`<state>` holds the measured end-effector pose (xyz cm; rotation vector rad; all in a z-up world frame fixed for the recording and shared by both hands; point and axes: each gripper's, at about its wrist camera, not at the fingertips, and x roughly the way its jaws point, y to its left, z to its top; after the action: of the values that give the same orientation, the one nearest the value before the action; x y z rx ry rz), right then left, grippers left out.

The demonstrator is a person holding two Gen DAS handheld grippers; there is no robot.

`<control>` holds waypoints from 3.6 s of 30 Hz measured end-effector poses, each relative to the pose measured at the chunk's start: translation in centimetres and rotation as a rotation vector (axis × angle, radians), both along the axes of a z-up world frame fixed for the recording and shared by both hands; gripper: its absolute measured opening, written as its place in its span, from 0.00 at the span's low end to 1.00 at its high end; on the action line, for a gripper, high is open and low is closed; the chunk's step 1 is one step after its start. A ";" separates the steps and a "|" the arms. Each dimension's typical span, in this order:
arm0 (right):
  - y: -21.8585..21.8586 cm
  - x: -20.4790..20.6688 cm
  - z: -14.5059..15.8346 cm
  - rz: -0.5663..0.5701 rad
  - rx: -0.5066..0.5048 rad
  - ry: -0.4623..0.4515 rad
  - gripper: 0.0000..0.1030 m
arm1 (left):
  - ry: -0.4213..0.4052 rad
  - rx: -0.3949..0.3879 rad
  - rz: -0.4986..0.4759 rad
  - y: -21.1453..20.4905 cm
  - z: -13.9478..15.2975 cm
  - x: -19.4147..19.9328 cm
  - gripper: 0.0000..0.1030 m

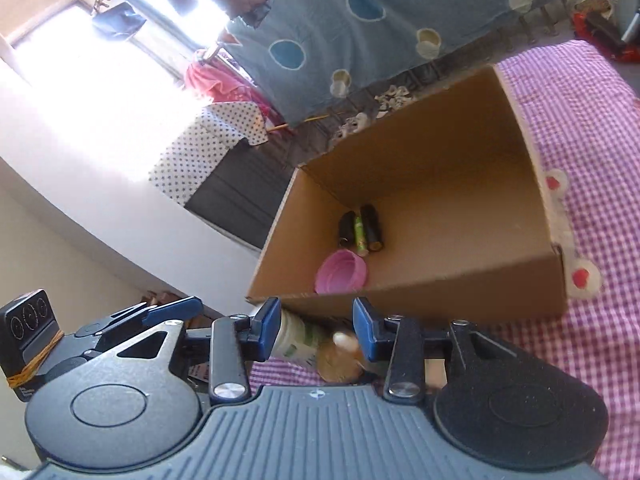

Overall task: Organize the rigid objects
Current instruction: 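Move the right tool back out of the box to the black tape roll, then close the right gripper on the edge of the black tape roll, then carry the tape roll into the box and open the right gripper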

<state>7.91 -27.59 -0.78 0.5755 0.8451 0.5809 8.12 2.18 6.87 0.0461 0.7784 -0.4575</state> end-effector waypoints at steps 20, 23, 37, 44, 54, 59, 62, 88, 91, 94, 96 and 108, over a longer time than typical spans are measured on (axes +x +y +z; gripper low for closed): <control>8.3 -3.0 -7.3 0.054 -0.175 0.115 0.47 | 0.081 0.286 -0.021 -3.6 -11.0 -3.7 0.79; 9.0 -2.8 -7.6 0.062 -0.193 0.120 0.46 | 0.085 0.302 -0.024 -3.6 -11.6 -3.7 0.78; 10.9 -2.1 -8.2 0.089 -0.254 0.100 0.28 | 0.099 0.238 -0.006 -3.2 -12.2 -3.2 0.68; 11.5 -2.7 -8.0 0.062 -0.299 0.061 0.20 | 0.084 0.231 0.032 -3.5 -12.0 -3.4 0.63; 11.3 -4.6 -6.3 0.047 -0.327 0.028 0.20 | 0.043 0.233 0.019 -3.9 -10.9 -5.0 0.63; 11.0 -6.4 -3.6 0.026 -0.314 -0.041 0.20 | -0.044 0.266 0.009 -4.4 -8.3 -6.8 0.63; 10.7 -7.2 -1.4 0.004 -0.302 -0.103 0.20 | -0.112 0.267 0.010 -4.6 -6.1 -7.5 0.63; 8.5 14.1 7.5 0.087 -0.294 0.022 0.21 | 0.124 0.208 -0.027 -7.0 0.8 13.1 0.63; 8.8 17.8 5.7 0.107 -0.280 0.123 0.21 | 0.201 0.223 -0.016 -7.1 -0.8 16.0 0.63; 9.5 20.8 3.4 0.115 -0.296 0.202 0.21 | 0.298 0.208 -0.011 -6.7 -2.5 18.8 0.63; 9.6 22.3 1.8 0.121 -0.312 0.242 0.21 | 0.356 0.192 -0.002 -6.5 -4.0 20.2 0.63; 10.4 27.5 -3.7 0.124 -0.302 0.337 0.22 | 0.416 0.226 0.047 -5.7 -7.5 23.5 0.62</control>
<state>35.44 -17.21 -4.48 0.3492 1.2686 0.4624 31.59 -3.56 -0.60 0.1466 1.2361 -0.3356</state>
